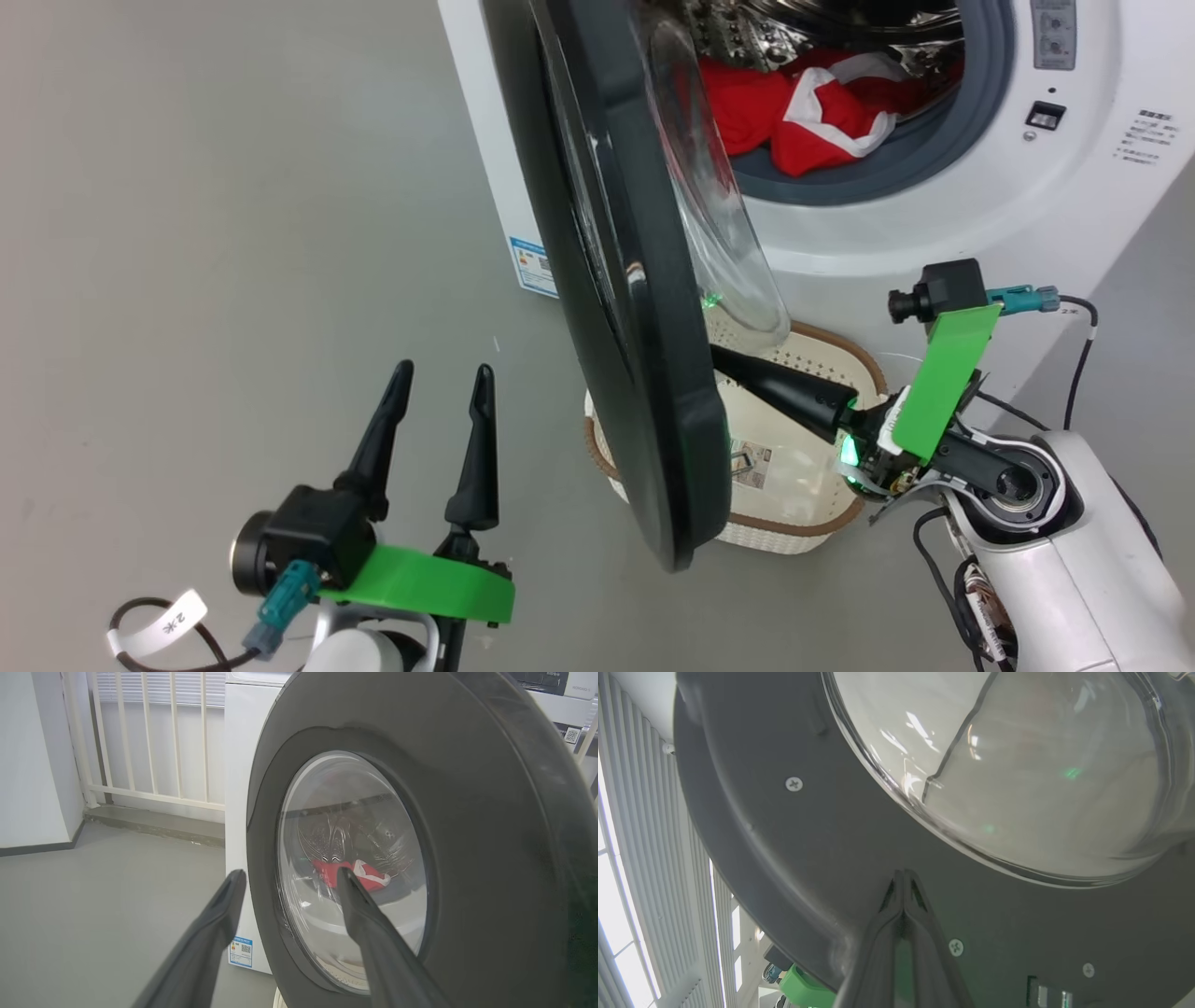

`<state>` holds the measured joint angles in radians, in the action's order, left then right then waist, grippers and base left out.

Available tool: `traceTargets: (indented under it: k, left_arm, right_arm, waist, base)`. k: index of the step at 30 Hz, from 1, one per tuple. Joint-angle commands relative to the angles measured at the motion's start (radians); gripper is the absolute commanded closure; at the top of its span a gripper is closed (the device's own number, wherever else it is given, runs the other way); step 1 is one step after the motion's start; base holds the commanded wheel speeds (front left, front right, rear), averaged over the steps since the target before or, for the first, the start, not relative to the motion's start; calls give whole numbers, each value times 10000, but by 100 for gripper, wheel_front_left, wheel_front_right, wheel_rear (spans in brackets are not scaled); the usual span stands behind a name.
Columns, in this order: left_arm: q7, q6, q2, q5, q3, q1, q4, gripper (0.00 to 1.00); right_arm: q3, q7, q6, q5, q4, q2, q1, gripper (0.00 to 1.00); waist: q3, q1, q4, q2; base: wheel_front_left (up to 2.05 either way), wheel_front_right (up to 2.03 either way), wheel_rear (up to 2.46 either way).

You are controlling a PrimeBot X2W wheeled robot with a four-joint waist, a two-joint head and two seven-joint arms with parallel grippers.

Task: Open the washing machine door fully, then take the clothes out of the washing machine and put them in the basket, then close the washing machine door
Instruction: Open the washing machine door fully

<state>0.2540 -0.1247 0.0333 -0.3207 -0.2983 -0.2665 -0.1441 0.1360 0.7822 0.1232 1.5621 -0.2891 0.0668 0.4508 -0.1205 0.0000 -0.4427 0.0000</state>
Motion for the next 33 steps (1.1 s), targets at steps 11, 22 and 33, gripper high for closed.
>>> traceTargets:
  k: [11, 22, 33]
  left_arm:
    - [78, -76, 169, -85, 337, 33, 241, 0]
    - [78, -88, 169, -97, 270, 101, 214, 0]
    - [78, -146, 169, -44, 406, 227, 400, 0]
  right_arm:
    - [747, -196, 75, 214, 385, -166, -162, 100]
    - [1034, -320, 75, 314, 250, -166, -159, 100]
    - [1378, -328, 75, 469, 77, -166, 61, 100]
  waist:
    - [87, 0, -598, 0]
    - [145, 0, -906, 0]
    - [94, 0, -945, 0]
  base:
    - [0, 0, 0]
    - [0, 0, 0]
    - [0, 0, 0]
